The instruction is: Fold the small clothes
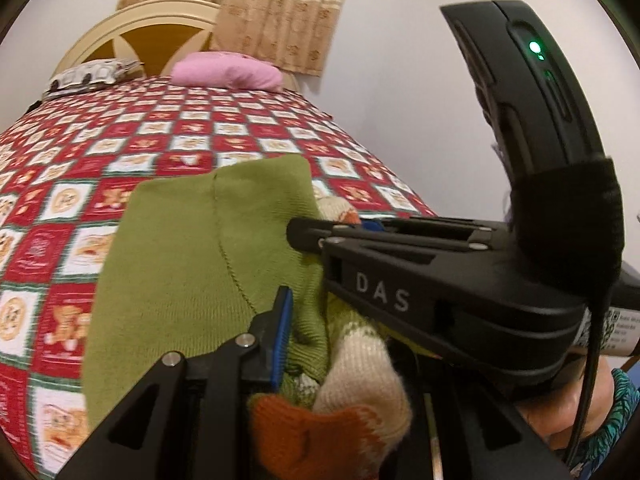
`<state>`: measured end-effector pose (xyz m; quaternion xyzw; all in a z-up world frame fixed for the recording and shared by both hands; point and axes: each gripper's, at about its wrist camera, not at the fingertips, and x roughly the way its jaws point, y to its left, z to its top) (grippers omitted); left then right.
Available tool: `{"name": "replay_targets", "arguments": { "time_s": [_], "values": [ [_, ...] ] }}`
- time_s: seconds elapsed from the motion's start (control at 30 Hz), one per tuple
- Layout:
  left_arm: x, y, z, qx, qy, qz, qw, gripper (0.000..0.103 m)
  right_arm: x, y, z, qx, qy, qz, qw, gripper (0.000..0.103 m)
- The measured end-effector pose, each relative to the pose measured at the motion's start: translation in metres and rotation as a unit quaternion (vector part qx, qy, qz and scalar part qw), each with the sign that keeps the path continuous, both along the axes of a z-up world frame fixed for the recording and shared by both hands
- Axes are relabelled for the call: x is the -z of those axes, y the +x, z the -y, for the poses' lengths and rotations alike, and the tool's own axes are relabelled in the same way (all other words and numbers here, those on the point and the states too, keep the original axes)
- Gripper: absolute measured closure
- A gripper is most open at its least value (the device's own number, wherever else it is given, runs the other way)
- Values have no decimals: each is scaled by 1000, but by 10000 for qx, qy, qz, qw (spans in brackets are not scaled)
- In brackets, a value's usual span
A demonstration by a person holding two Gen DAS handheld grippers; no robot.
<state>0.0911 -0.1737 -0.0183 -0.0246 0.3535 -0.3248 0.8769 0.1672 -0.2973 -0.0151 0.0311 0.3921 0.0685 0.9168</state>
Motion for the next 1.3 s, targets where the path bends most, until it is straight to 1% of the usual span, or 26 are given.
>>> {"name": "replay_targets", "arguments": {
  "time_s": [0.1, 0.17, 0.3, 0.4, 0.43, 0.47, 0.5, 0.53, 0.6, 0.67, 0.7, 0.73, 0.77, 0.8, 0.87, 0.93, 0.97, 1.0, 1.03, 1.07, 1.13, 1.17, 1.2, 1.23, 1.27, 1.3],
  "values": [
    [2, -8, 23, 146, 66, 20, 9999, 78, 2, -7, 19, 44, -118, 41, 9999, 92],
    [6, -14, 34, 248, 108, 31, 9996, 78, 7, -10, 33, 91, -72, 35, 9999, 92],
    [33, -14, 50, 283, 379, -236, 9986, 78, 41, -4, 56, 179, 410, -313, 9985, 92],
    [37, -21, 50, 305, 371, -152, 9987, 78, 55, -4, 69, 279, 945, -391, 9944, 87],
    [36, -21, 50, 313, 334, -173, 9988, 78, 56, -1, 76, 318, 1236, -404, 9910, 79],
    [36, -21, 49, 322, 283, -205, 9989, 78, 55, 1, 80, 342, 1436, -380, 9883, 74],
    [37, -19, 47, 331, 216, -240, 9989, 78, 52, 3, 84, 377, 1653, -287, 9851, 62],
    [37, -18, 45, 336, 147, -264, 9990, 78, 49, 7, 89, 438, 1756, -194, 9833, 49],
    [38, -18, 47, 343, 109, -269, 9990, 78, 47, 19, 93, 589, 1666, -160, 9841, 39],
    [39, -18, 49, 348, 117, -253, 9990, 78, 48, 35, 96, 647, 1594, -236, 9848, 39],
    [39, -19, 50, 357, 116, -251, 9990, 78, 50, 43, 97, 609, 1641, -297, 9841, 48],
    [39, -18, 50, 358, 111, -261, 9990, 78, 50, 50, 97, 496, 1682, -379, 9838, 80],
    [39, -16, 50, 357, 104, -276, 9989, 78, 50, 56, 93, 390, 1634, -480, 9846, 92],
    [38, -17, 51, 355, 113, -289, 9989, 78, 46, 59, 88, 345, 1461, -503, 9874, 93],
    [33, -18, 55, 356, 205, -218, 9989, 79, 33, 55, 80, 196, 1192, -307, 9922, 93],
    [25, -26, 63, 469, 219, -37, 9987, 79, 25, 50, 83, 220, 1123, -133, 9933, 93],
    [23, -29, 66, 519, 182, -16, 9985, 79, 23, 47, 88, 338, 1162, -59, 9926, 93],
    [23, -31, 72, 573, 191, -33, 9982, 79, 25, 48, 93, 432, 1162, -76, 9923, 93],
    [26, -33, 79, 594, 293, -49, 9978, 79, 31, 49, 97, 511, 1105, -160, 9924, 93],
    [31, -33, 85, 582, 449, -77, 9973, 79, 41, 51, 98, 563, 1007, -314, 9928, 93],
    [36, -35, 90, 595, 620, -54, 9963, 78, 59, 52, 99, 621, 761, -571, 9935, 93],
    [35, -36, 89, 624, 623, -34, 9961, 75, 65, 49, 99, 660, 603, -603, 9942, 91],
    [32, -39, 86, 674, 615, -20, 9958, 70, 63, 42, 101, 757, 508, -474, 9947, 80],
    [28, -42, 82, 772, 579, -12, 9953, 64, 60, 36, 104, 936, 459, -456, 9935, 68],
    [25, -44, 77, 832, 551, 0, 9950, 60, 56, 29, 108, 1128, 488, -483, 9912, 61],
    [22, -47, 69, 865, 528, 4, 9949, 50, 51, 22, 113, 1253, 546, -475, 9895, 57]
  ]
}}
